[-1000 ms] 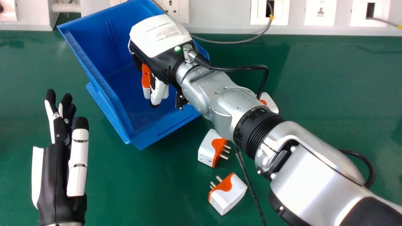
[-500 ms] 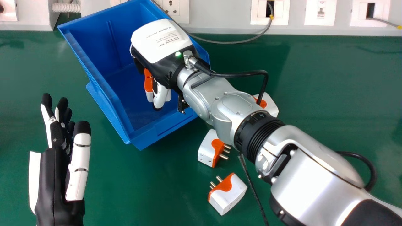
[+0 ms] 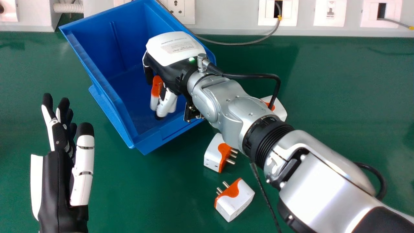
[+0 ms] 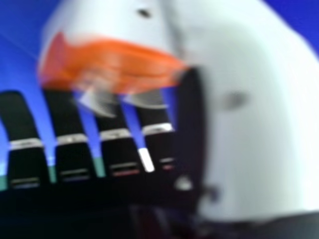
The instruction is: Pick all objects and put in blue box
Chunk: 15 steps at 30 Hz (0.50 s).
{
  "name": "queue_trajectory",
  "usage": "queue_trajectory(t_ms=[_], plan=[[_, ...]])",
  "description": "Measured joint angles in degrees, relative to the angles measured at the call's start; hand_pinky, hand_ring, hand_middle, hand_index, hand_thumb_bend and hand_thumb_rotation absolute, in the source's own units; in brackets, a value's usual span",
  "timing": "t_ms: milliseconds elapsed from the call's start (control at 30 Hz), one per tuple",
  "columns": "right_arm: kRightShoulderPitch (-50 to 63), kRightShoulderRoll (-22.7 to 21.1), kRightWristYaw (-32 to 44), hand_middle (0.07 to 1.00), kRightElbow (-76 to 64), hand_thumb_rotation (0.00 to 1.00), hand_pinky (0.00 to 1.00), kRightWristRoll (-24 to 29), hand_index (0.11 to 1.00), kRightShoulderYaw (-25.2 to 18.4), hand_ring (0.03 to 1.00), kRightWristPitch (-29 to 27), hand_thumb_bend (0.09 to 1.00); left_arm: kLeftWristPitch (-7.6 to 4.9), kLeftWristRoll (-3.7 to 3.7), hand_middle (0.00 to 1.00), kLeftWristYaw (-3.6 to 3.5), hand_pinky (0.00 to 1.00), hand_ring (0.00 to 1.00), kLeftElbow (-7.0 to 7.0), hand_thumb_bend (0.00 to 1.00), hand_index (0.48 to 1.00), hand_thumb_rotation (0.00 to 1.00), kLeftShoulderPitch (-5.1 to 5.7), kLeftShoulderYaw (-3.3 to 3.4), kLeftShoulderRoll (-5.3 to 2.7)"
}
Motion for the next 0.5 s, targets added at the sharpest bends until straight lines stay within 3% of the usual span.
queue_trajectory(t_ms=[100, 500], plan=[[0.12, -0.06, -0.45, 0.908, -0.32, 0.44, 0.79, -0.02, 0.854, 0.27, 0.865, -0.12, 0.573, 0.56, 0.39, 1.00, 0.02, 1.00, 1.00, -0.11, 0.28, 1.000, 0.88, -0.23, -0.02, 0.00], [0.18, -0.11, -2.34, 0.912, -0.43, 0.43, 0.78, -0.18, 0.867, 1.30, 0.863, -0.43, 0.579, 0.88, 0.50, 1.00, 0.12, 1.00, 1.00, -0.32, 0.30, 1.000, 0.90, -1.20, -0.48, -0.09]])
